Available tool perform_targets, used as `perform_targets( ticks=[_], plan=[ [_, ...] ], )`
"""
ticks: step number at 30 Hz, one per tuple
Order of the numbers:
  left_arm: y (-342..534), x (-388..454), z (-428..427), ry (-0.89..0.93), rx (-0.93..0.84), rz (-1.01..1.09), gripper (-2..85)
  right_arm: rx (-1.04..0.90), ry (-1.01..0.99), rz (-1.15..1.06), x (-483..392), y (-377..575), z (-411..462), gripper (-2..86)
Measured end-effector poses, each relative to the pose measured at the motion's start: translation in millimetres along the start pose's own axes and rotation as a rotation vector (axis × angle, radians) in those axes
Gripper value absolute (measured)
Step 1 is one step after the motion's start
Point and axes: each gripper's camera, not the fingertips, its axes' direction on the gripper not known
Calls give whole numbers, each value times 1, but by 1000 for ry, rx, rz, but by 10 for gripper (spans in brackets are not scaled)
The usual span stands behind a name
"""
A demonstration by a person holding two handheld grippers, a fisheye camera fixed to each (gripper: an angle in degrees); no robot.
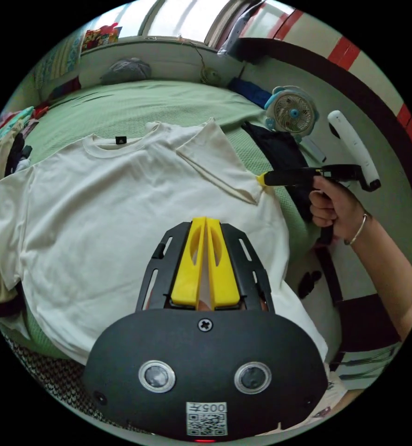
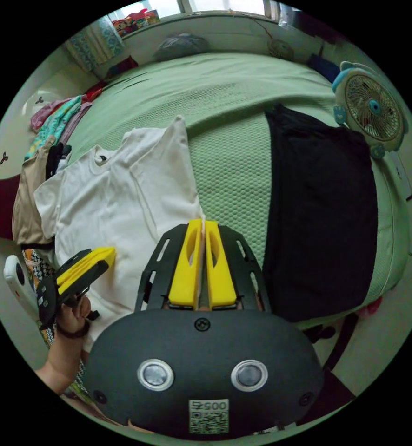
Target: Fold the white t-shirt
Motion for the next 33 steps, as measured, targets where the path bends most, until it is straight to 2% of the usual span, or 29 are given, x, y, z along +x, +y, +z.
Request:
perform_targets(
  ticks=[3, 7, 13, 18, 23, 25, 29, 33],
  plan=[
    [-1, -13, -16, -17, -9, -68, -6, 17, -24, 19, 6, 0, 0, -16],
    [4, -28, -48, 5, 63, -80, -6, 33, -23, 41, 9, 1, 3, -17],
    [17, -56, -81, -116, 60, -85, 2, 55, 16, 112, 20, 1, 2, -17],
    [35, -87, -99, -162, 46, -162, 4, 81, 69, 189, 29, 2, -2, -16],
    [54, -120, -114, -225, 50, -281, 6, 50, 26, 182, 12, 8, 5, -7],
    [63, -134, -120, -241, 56, -339, 15, 104, 72, 157, -8, 14, -2, 18],
    [82, -165, -131, -248, 65, -443, 47, 137, 40, 41, -57, 14, -6, 44],
    [93, -184, -137, -253, 70, -482, 64, 154, -2, -174, -152, 10, -1, 60]
  ],
)
